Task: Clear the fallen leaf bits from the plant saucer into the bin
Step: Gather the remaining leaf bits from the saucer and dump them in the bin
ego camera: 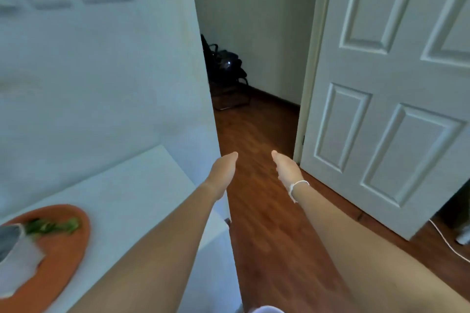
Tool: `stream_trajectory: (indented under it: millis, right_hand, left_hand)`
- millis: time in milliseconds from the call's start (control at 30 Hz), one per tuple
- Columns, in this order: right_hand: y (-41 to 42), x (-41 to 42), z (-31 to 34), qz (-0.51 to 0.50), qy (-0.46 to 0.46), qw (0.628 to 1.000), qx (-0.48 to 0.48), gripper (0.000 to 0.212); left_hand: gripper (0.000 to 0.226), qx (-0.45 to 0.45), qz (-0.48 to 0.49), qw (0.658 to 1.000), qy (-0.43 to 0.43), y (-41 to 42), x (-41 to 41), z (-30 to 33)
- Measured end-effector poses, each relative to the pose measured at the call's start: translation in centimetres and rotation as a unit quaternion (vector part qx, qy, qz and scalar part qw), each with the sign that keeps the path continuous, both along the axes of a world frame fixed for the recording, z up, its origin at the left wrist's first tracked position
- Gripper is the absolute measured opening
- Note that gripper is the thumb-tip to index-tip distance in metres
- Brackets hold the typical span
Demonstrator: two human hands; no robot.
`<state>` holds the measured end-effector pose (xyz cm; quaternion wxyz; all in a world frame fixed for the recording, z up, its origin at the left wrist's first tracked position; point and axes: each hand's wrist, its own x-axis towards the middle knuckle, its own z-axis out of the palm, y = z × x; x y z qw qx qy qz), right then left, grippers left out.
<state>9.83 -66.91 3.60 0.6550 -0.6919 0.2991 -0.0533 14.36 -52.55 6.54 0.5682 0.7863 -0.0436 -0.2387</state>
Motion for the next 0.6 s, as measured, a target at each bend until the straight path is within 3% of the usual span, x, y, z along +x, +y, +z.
stream_trajectory:
  millis: [133, 400, 600]
  right_hand:
    - [5.1, 2.1, 2.9, 0.127, -0.052, 0.980, -0.147, 0.047]
    - [18.2, 3.3, 4.5, 0.312, -0.088, 0.905, -0.274, 0.050]
    - [27.9, 2.1, 3.0, 0.376, -0.084, 0.876, -0.291, 0.052]
  left_hand:
    - [0.015, 0.052, 0.049, 0.993, -0.092, 6.2, 0.2, 2.4]
    - [0.047, 0.164, 0.104, 0.970, -0.145, 20.6, -2.9, 3.3]
    - [0.039, 0.209, 0.135, 0.959, -0.134, 31.8, -7.4, 1.4]
